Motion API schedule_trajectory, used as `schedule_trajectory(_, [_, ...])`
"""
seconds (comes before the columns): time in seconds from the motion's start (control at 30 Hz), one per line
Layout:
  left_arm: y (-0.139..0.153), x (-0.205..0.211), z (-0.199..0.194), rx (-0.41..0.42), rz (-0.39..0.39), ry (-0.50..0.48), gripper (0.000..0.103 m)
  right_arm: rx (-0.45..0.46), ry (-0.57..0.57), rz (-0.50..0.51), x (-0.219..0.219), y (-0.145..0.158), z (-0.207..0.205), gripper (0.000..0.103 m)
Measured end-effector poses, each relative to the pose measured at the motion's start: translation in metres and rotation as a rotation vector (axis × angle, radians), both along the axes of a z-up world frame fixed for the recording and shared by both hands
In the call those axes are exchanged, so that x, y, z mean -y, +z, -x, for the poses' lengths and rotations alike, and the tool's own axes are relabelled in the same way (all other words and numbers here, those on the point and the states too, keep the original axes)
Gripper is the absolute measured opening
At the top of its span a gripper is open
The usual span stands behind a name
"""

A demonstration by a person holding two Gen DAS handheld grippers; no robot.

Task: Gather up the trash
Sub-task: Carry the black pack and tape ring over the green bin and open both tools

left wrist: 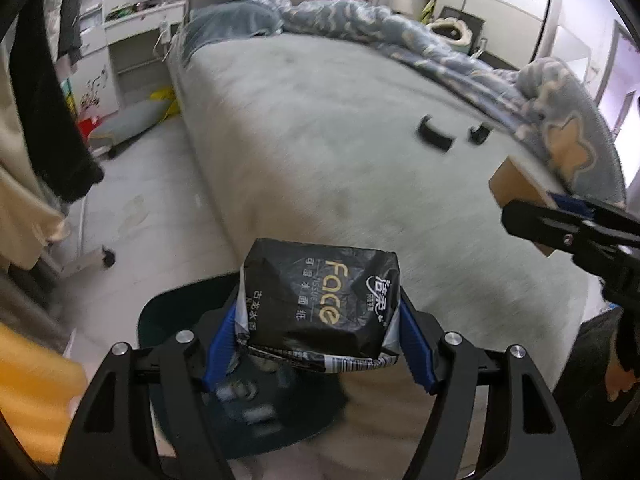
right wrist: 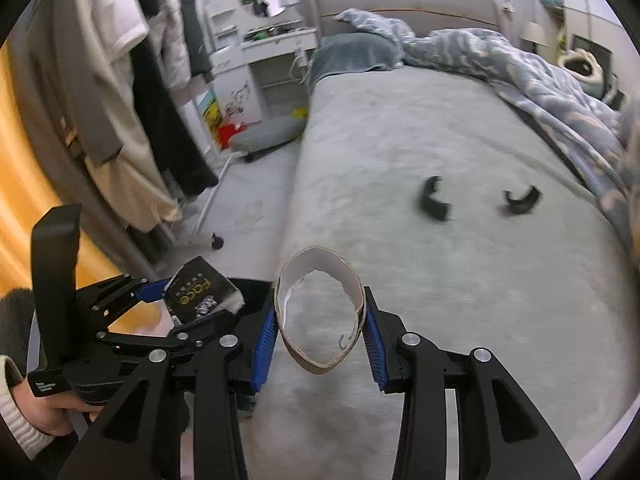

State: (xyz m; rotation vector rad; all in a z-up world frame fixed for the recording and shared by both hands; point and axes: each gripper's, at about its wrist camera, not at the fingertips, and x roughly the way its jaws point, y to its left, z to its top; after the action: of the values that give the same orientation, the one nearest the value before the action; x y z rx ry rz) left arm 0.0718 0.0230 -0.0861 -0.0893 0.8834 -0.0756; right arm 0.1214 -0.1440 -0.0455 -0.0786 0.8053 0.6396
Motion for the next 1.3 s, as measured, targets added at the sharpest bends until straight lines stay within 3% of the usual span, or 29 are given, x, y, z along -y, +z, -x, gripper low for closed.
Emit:
schedule_trajectory(0.23, [-0.028,-0.035,0.004,-0.106,0.014,0.070,0.073,-0.026,0.064,0.026,-0.044,-0.011,-0.001,0.040])
schedule_trajectory(0.5, [-0.058,-0.070,0.007,-0.226,0.110,0.129,0.073,-0.058,0.125,0.022,-0.081,-0.022,-0.004,0.040])
schedule_trajectory(0.87, [-0.093,-0.102,0.017,-0.369,0.136,0.203,0.078,-0.116,0.206,0.048,-0.127,-0.040,-0.007,0.040])
schedule_trajectory(1.07, [-0.089,-0.109,0.031,-0.355,0.173,0.188,0.090,-0.142,0.229,0.065,-0.145,-0.051,-0.008,0.040])
schedule_trajectory(1.3, [-0.079,-0.121,0.033,-0.312,0.194,0.179,0.091,-0.202,0.229,0.135,-0.158,-0.075,-0.012,0.040])
